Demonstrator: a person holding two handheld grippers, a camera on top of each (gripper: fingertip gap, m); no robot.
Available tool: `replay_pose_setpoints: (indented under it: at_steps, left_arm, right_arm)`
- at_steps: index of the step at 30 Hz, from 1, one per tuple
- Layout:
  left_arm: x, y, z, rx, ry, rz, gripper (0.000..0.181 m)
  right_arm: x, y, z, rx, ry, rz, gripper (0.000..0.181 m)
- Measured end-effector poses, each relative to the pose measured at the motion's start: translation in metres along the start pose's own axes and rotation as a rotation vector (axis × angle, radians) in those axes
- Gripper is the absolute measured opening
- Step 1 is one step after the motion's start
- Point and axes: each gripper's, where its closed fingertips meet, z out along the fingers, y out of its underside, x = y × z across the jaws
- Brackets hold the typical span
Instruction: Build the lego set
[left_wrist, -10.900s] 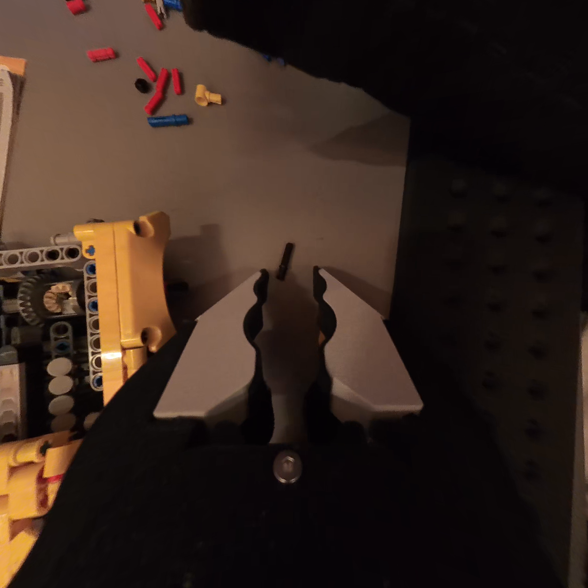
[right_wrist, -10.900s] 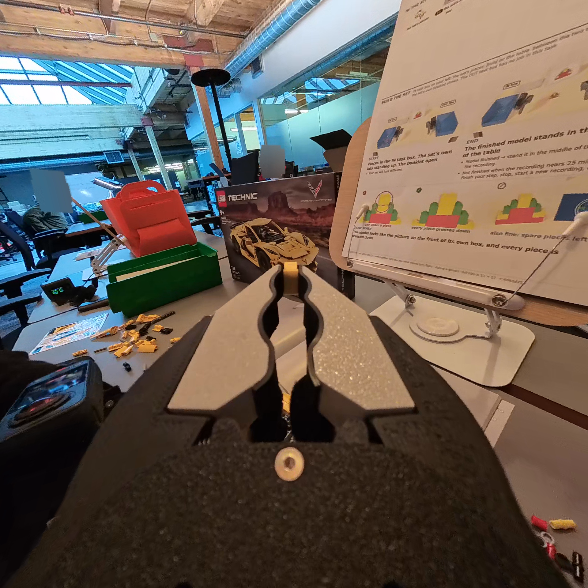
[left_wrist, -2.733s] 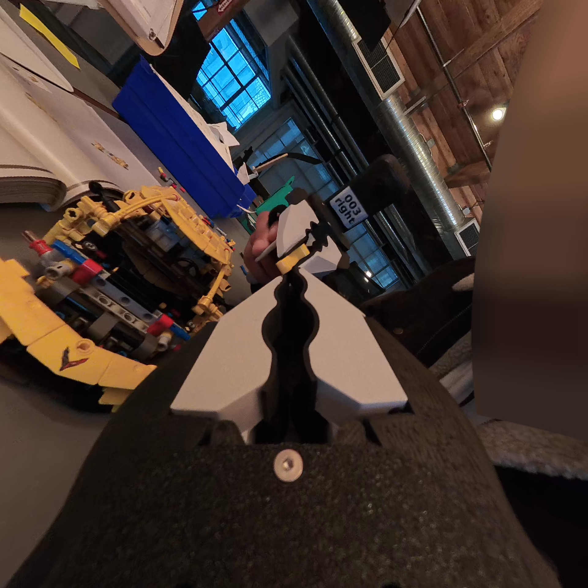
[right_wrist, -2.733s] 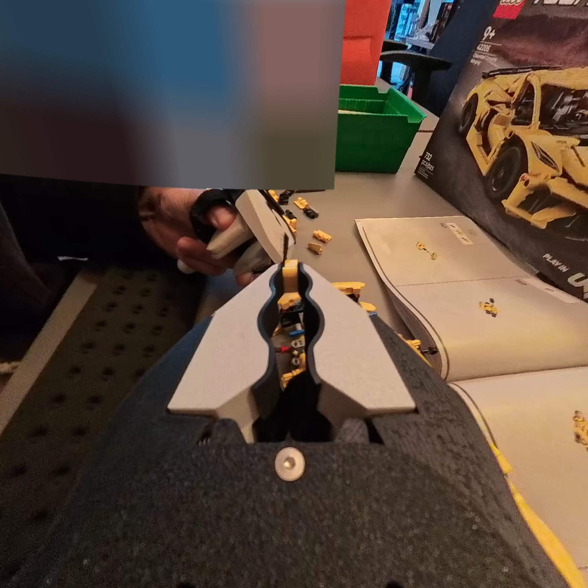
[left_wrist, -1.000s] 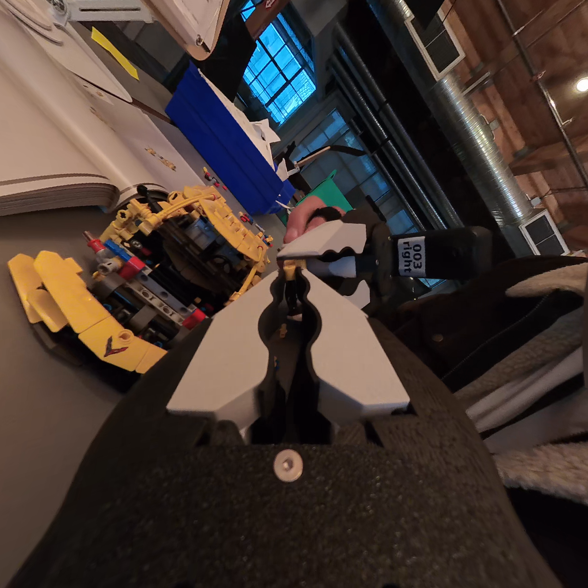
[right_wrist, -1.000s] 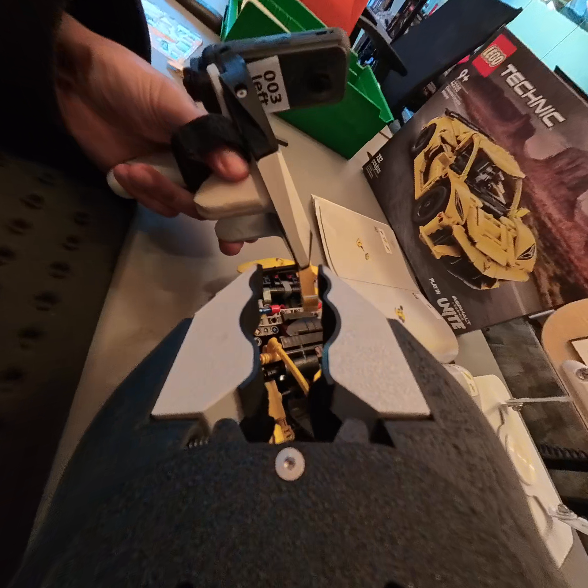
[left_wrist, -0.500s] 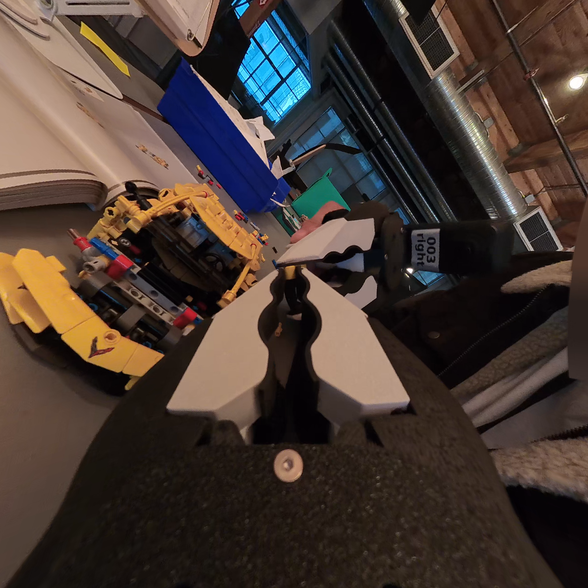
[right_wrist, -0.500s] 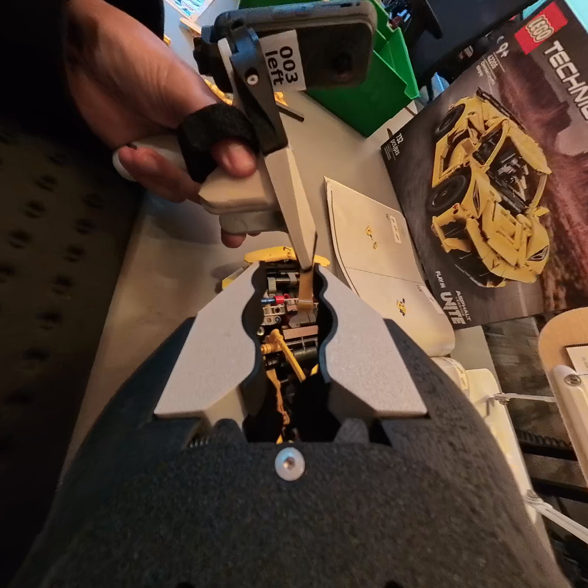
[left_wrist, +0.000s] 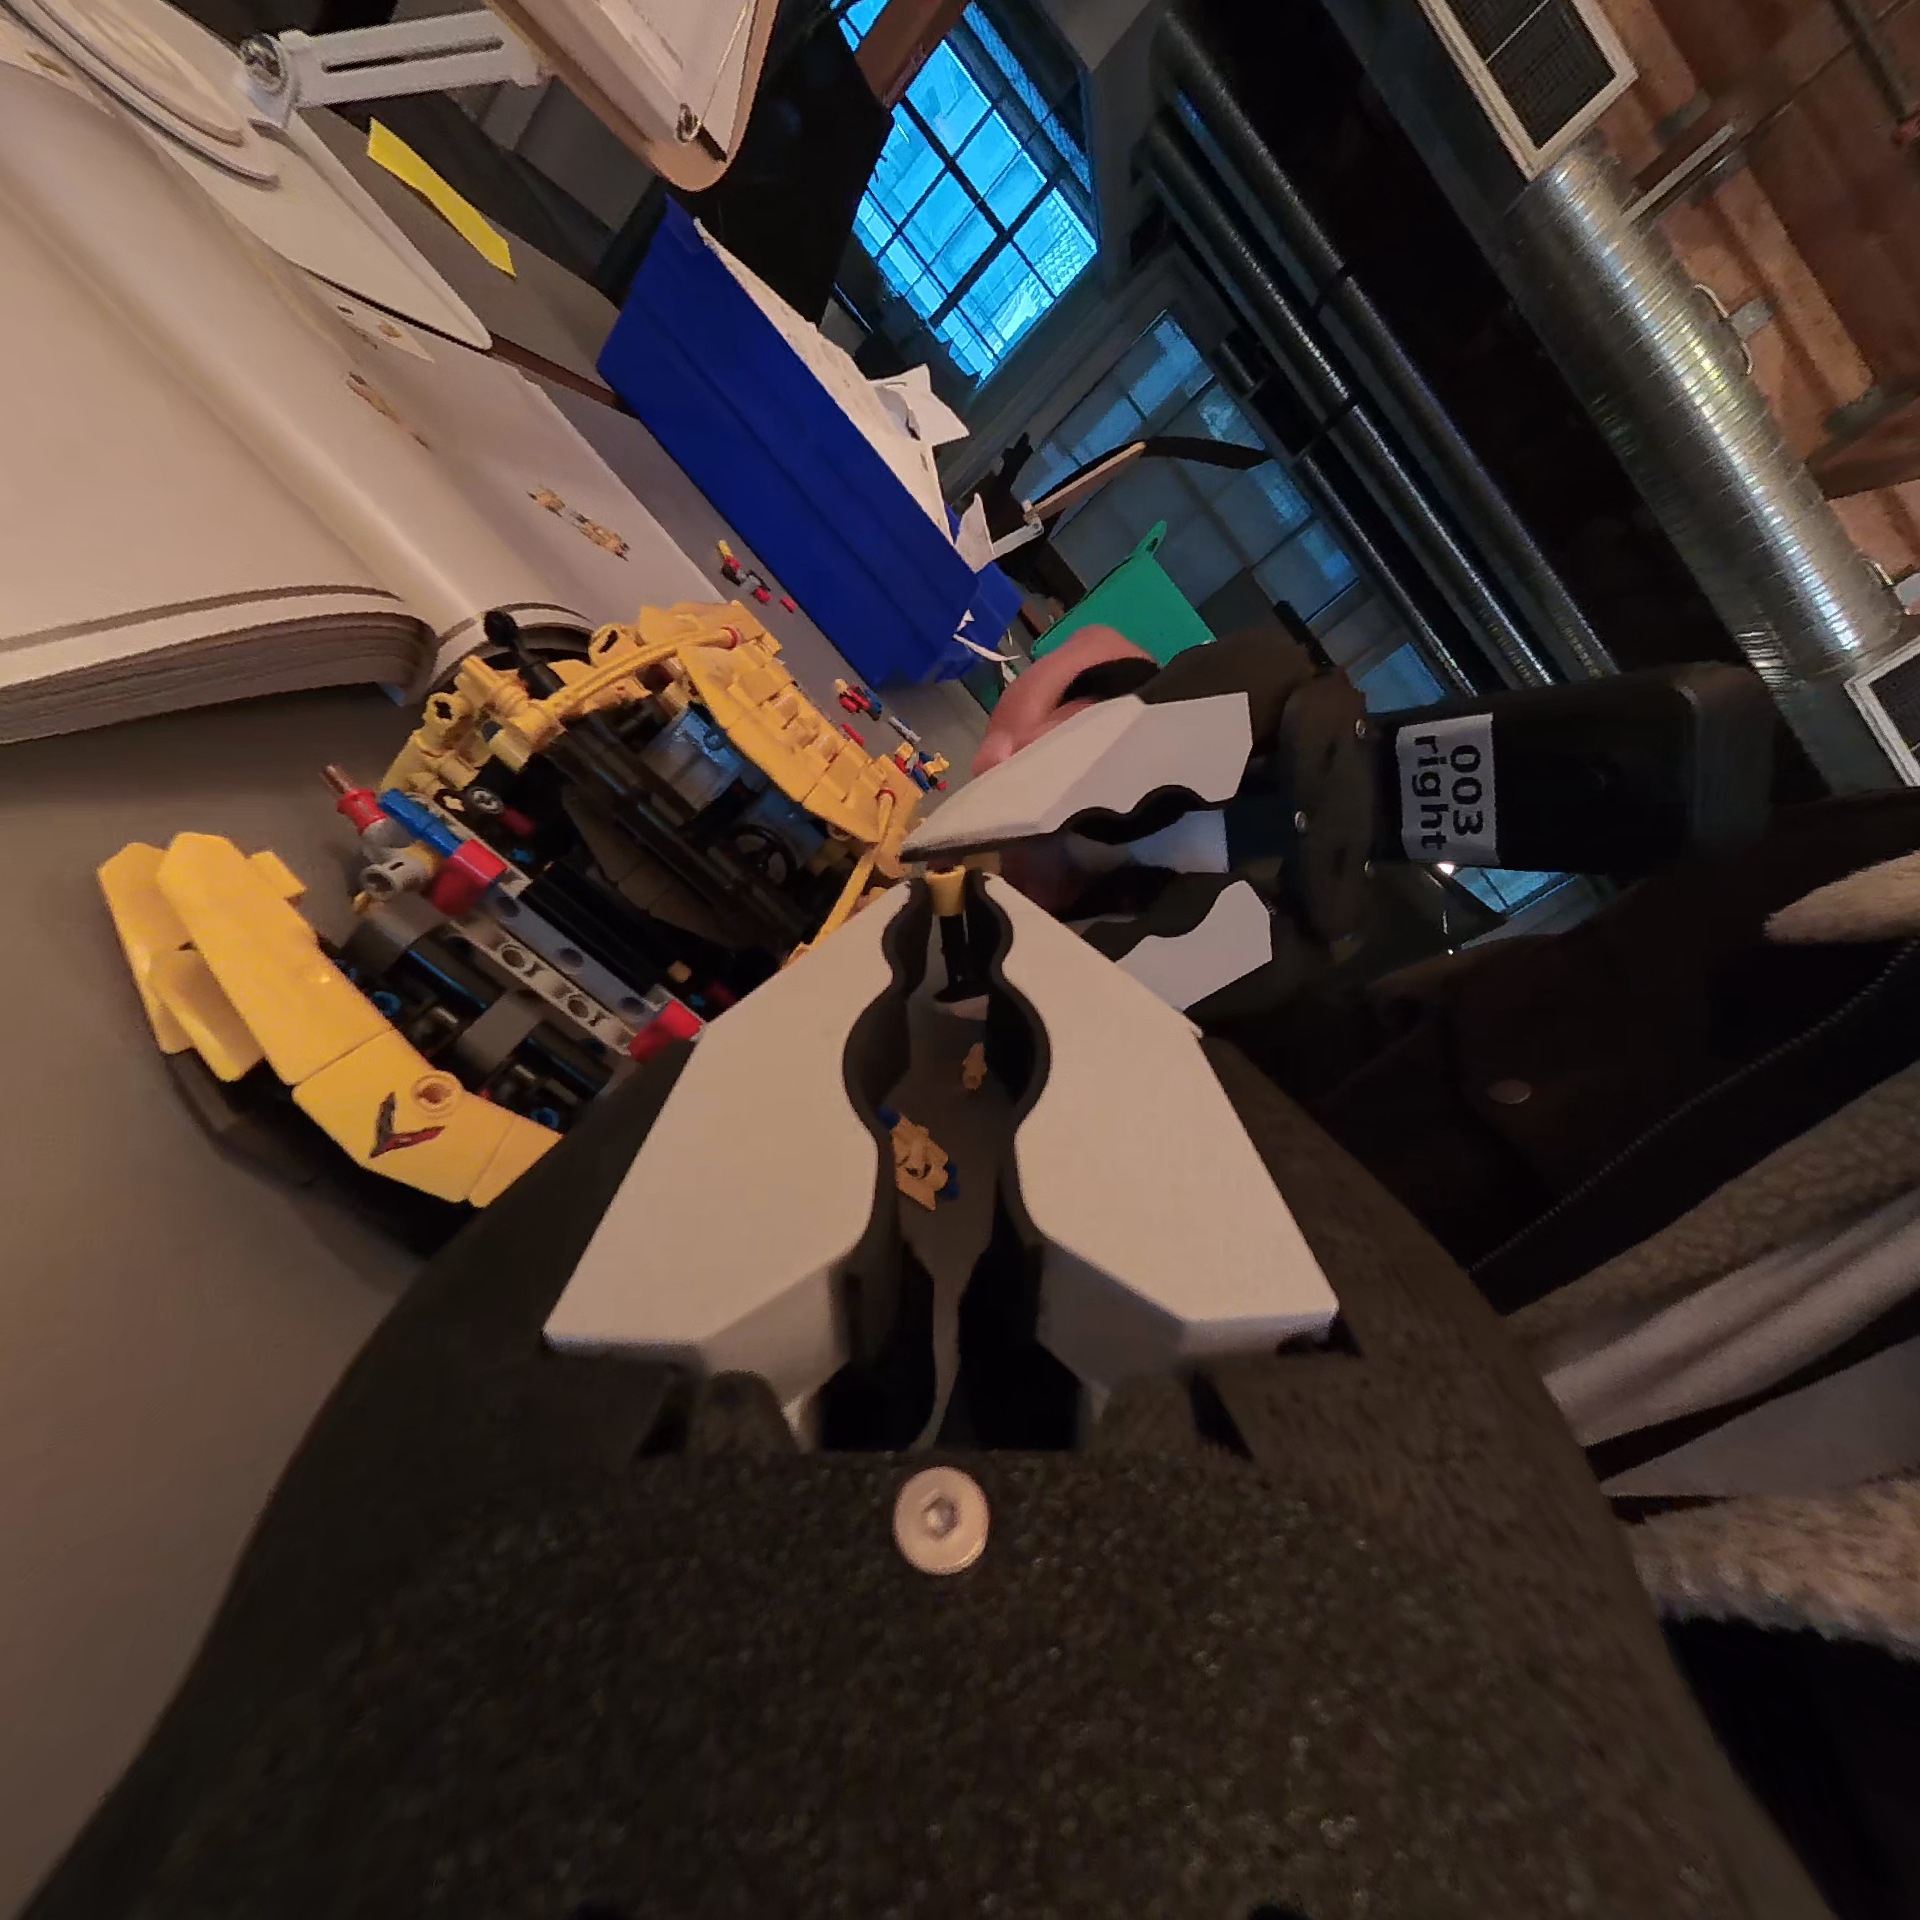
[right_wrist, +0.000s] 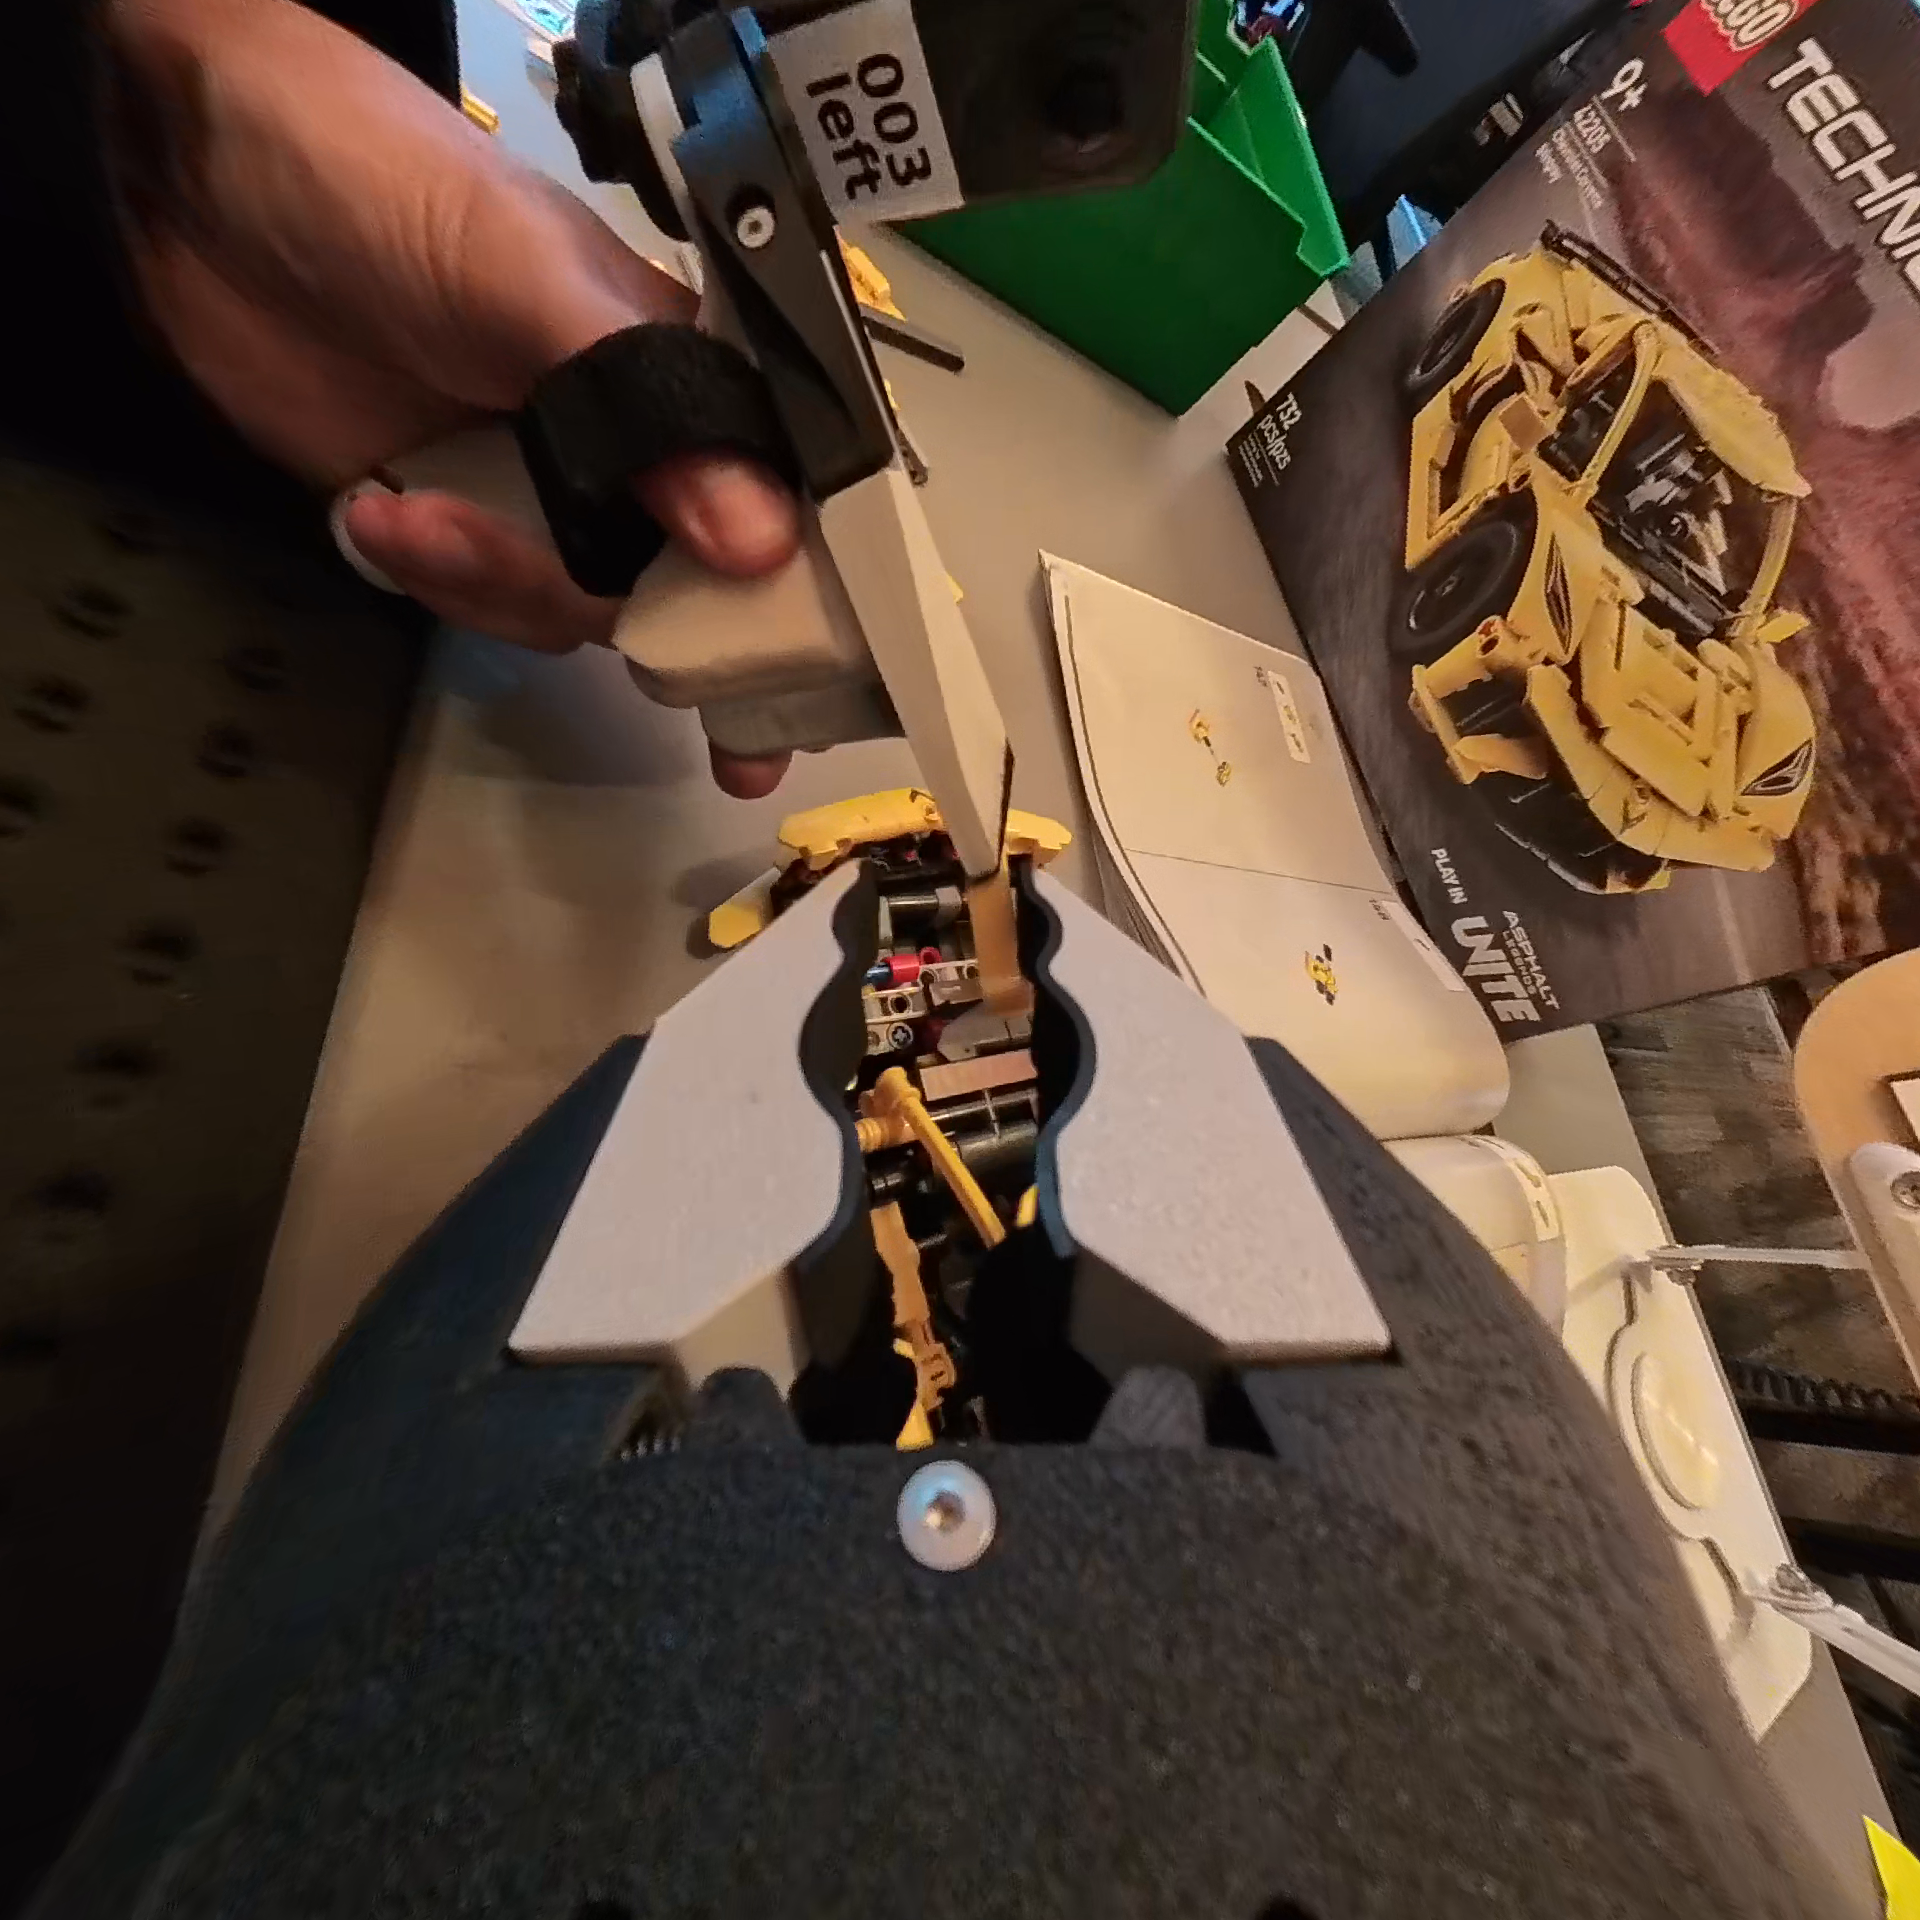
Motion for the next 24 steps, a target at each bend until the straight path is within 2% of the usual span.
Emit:
replay_pose_setpoints:
  at_steps: [9, 18, 24]
  left_arm:
    - [0.0002, 0.0043, 0.0021, -0.024, -0.01, 0.009, 0.007]
    - [0.007, 0.0044, 0.0011, -0.017, 0.058, -0.04, 0.007]
    - [0.0047, 0.0058, 0.0015, -0.025, 0.024, -0.011, 0.007]
  right_arm:
    - [-0.0038, 0.0048, -0.0012, -0.058, -0.041, -0.001, 0.023]
    - [-0.0032, 0.0007, -0.0053, -0.055, 0.003, -0.085, 0.02]
    - [-0.0041, 0.0028, -0.0038, -0.048, -0.011, -0.079, 0.02]
